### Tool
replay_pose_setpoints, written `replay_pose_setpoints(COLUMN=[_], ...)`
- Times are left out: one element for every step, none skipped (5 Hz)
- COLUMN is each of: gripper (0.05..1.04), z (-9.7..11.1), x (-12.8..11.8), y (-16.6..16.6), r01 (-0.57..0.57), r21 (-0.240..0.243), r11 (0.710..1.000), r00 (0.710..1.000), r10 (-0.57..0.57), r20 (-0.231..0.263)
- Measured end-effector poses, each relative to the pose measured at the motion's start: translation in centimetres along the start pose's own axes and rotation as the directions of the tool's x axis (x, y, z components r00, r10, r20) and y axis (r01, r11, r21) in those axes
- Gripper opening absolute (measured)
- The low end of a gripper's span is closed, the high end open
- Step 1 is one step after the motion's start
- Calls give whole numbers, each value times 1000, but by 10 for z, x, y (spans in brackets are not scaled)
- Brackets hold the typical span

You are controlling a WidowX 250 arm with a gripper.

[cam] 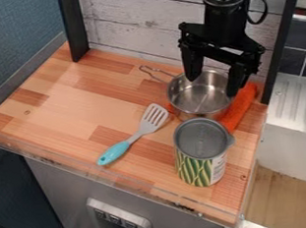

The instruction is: Move the spatula in the upper left corner of the table

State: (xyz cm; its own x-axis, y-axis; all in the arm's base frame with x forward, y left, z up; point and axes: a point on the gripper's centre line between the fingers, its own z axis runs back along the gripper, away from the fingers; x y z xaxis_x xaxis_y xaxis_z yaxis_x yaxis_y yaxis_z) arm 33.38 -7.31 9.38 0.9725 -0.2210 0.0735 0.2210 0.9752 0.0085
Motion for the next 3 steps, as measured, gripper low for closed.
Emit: replay_pose_setpoints(gripper=[1001, 1001, 1001], z=[-9, -6, 1], x=[-4, -29, -47], y=[0, 15, 39], r01=[-6, -43, -115], r21=[0, 18, 26], r11=[1000, 999, 993], r00=[1000, 997, 993], r10=[6, 44, 116], r20=[-29, -57, -34])
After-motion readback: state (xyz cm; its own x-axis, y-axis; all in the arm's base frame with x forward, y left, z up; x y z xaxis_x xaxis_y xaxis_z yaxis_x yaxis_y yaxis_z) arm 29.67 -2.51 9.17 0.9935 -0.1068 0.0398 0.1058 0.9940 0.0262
